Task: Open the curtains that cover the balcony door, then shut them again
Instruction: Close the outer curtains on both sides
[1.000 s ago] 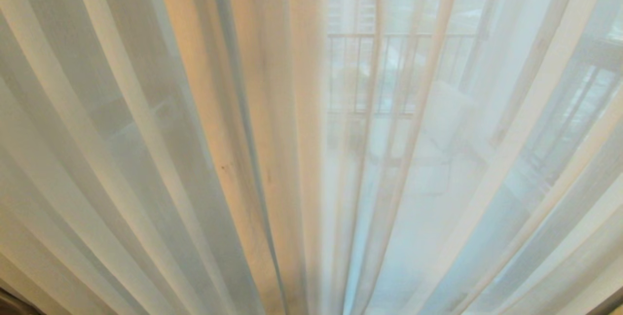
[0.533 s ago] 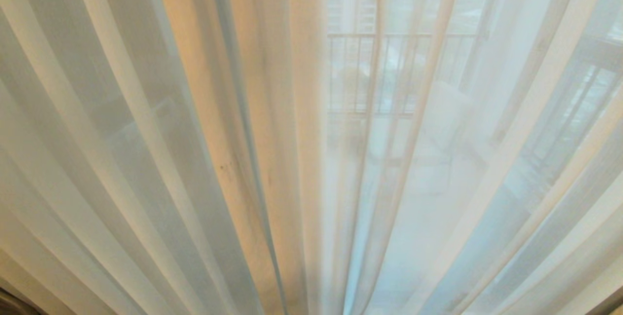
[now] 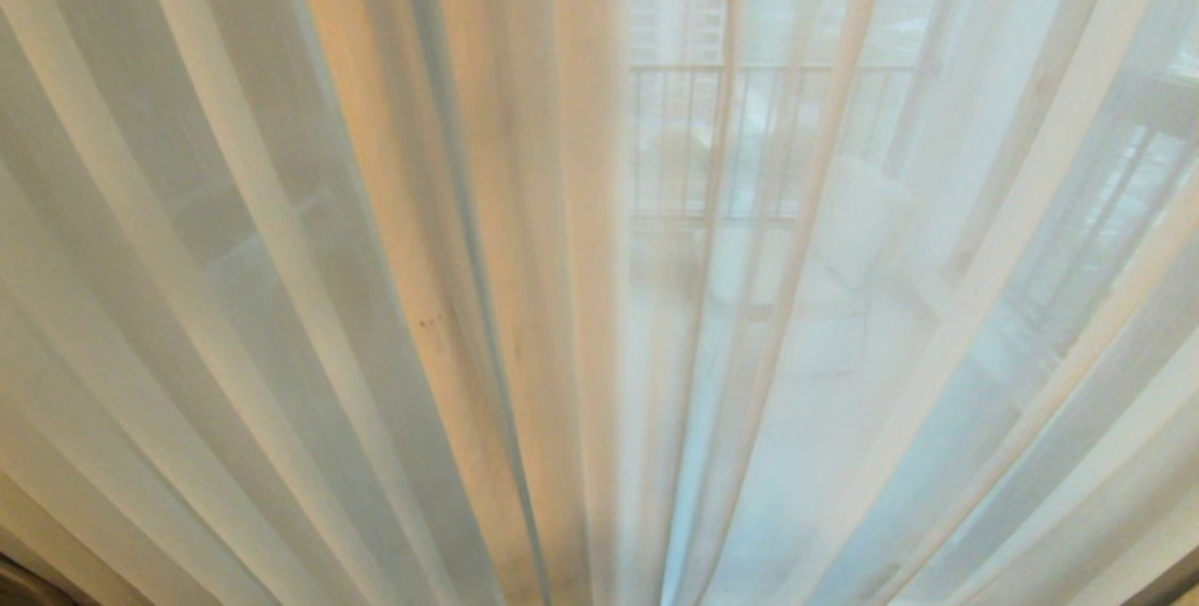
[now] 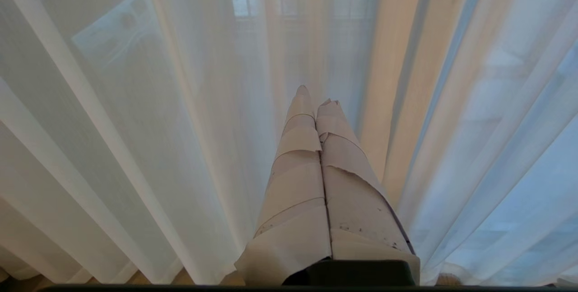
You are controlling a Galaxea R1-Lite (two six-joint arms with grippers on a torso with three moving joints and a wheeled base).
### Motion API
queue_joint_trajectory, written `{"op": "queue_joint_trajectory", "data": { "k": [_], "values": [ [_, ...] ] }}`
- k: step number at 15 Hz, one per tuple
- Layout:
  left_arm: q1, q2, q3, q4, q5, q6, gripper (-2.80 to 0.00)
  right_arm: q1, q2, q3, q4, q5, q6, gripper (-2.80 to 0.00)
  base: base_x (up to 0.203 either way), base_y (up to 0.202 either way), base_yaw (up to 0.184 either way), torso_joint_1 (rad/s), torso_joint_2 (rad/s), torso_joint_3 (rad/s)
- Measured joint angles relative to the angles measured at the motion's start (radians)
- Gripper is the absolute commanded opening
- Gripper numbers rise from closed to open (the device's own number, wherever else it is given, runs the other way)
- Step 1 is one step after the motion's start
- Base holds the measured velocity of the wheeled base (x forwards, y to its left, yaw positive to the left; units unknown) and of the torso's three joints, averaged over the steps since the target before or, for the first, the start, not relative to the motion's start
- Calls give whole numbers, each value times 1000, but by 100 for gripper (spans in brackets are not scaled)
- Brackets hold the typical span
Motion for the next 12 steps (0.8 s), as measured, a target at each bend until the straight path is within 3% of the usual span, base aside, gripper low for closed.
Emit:
{"op": "queue_joint_trajectory", "data": {
  "k": [12],
  "values": [
    [0, 0, 0, 0, 0, 2, -280, 0, 0, 0, 0, 0, 0, -280, 0, 0, 0, 0, 0, 0]
  ]
}}
